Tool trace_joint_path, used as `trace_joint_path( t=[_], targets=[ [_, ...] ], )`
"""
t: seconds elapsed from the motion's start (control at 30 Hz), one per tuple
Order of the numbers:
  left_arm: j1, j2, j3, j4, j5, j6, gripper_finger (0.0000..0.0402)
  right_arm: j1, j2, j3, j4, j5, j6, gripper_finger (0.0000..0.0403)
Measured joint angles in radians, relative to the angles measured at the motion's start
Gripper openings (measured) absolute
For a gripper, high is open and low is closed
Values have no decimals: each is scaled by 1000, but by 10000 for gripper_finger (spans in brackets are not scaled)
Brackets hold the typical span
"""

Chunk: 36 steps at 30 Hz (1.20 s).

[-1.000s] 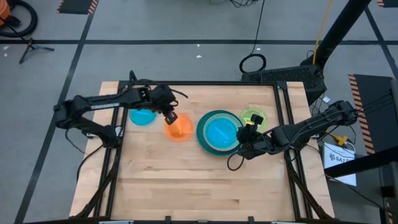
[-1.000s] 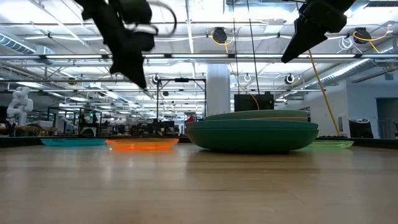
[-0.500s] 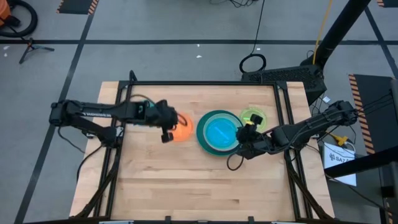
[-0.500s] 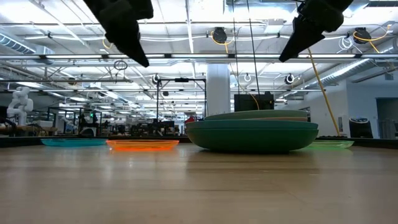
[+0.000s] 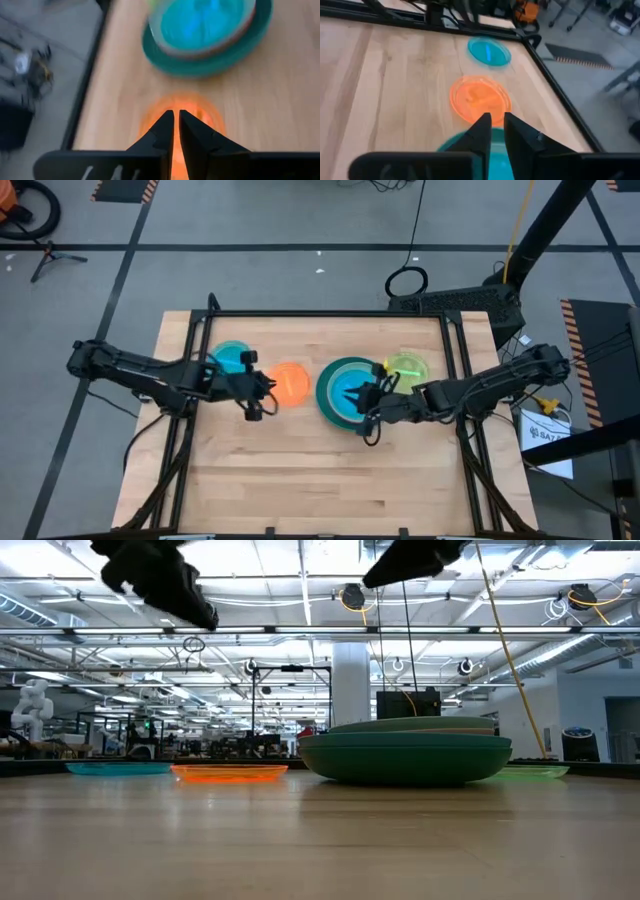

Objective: Stack plastic plates
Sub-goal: Stack the orange plate on top of the blue plate

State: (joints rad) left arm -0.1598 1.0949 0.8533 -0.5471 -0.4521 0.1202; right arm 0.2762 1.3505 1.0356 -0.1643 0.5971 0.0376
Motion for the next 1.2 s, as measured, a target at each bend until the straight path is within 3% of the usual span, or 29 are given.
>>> trace_joint_path(
  t=[0.27, 0.43, 0.73, 1.03, 1.2],
  targets=[
    [9, -289, -165, 257, -2, 64, 35, -30, 174, 185, -6, -1, -111, 3],
    [10, -382, -193, 250, -9, 50, 35, -52, 300, 340, -94, -3, -154, 3],
    [10, -405, -193, 149, -10, 5, 35, -95, 489, 554, -188, -12, -159, 1],
    [12, -405, -193, 139, -12, 20, 35, -142, 627, 667, -165, -109, -167, 1],
    [12, -405, -193, 139, -21, 32, 35, -166, 715, 755, -179, -213, -191, 1]
  ],
)
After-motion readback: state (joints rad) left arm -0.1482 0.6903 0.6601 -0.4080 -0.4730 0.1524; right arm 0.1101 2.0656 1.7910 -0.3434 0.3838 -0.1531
